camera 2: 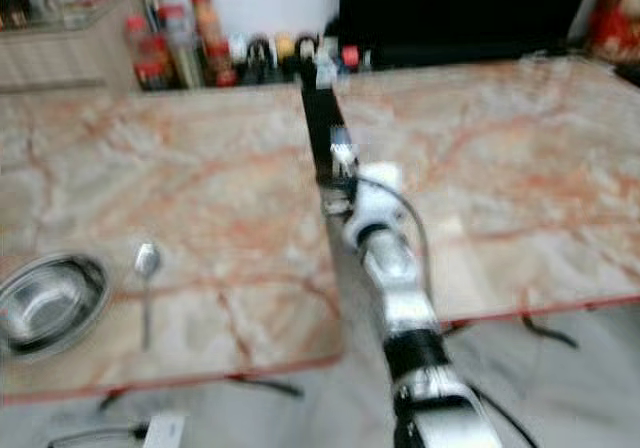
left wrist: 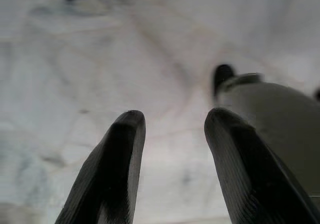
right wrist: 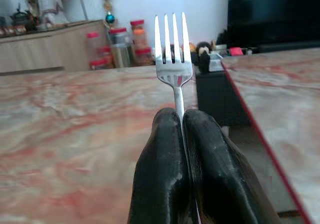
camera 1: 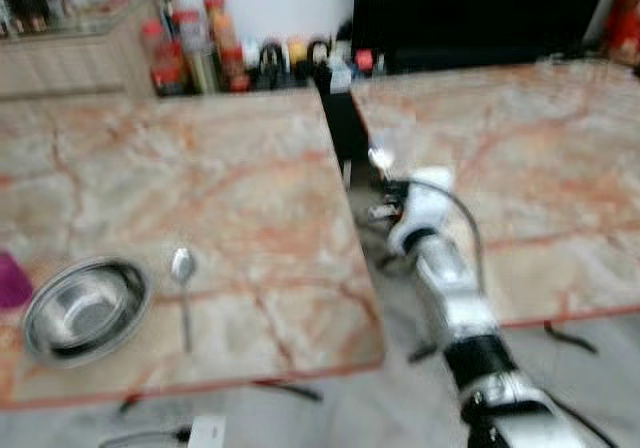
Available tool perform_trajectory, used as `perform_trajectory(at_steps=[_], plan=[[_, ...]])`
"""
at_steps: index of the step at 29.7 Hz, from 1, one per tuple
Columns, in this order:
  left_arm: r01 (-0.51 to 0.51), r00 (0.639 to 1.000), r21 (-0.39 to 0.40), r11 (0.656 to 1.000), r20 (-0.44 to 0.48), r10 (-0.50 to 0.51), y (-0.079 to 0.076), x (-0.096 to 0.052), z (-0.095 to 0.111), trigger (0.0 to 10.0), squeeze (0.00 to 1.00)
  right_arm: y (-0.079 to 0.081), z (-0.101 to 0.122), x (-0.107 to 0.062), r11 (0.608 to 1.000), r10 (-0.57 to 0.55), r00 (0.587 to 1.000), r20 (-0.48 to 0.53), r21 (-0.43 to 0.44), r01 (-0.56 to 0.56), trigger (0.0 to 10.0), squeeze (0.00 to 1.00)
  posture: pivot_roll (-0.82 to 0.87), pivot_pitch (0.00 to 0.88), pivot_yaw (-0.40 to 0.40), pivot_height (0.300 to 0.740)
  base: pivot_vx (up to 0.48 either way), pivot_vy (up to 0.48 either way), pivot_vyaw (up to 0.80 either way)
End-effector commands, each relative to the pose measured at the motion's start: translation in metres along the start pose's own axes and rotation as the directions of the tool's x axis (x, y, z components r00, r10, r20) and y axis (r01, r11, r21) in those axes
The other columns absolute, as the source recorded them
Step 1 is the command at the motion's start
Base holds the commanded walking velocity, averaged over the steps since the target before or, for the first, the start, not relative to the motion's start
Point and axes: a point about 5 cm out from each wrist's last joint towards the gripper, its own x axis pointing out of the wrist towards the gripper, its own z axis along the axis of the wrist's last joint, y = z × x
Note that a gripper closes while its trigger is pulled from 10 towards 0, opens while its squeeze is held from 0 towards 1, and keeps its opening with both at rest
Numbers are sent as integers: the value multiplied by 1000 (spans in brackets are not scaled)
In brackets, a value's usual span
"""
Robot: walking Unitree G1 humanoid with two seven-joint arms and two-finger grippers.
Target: Setting the table
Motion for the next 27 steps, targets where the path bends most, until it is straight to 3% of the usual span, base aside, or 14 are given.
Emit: perform_trajectory(at_steps=[1,17,27], plan=[[13,999,-7,1000,-38,-14,-5,-1,-8,10000,0,-13,0,-2,999,-38,999,-5,-1,38,10000,0,9,0,35,740,0,480,0],[17,999,-10,1000,-36,-17,-7,-1,-9,10000,0,-15,0,-2,999,-37,999,-14,-13,37,10000,0,9,0,25,740,0,480,0],[17,999,-10,1000,-35,-17,-7,-1,-9,10000,0,-15,-1,-2,999,-38,999,-18,-16,38,10000,0,9,0,25,740,0,352,0]])
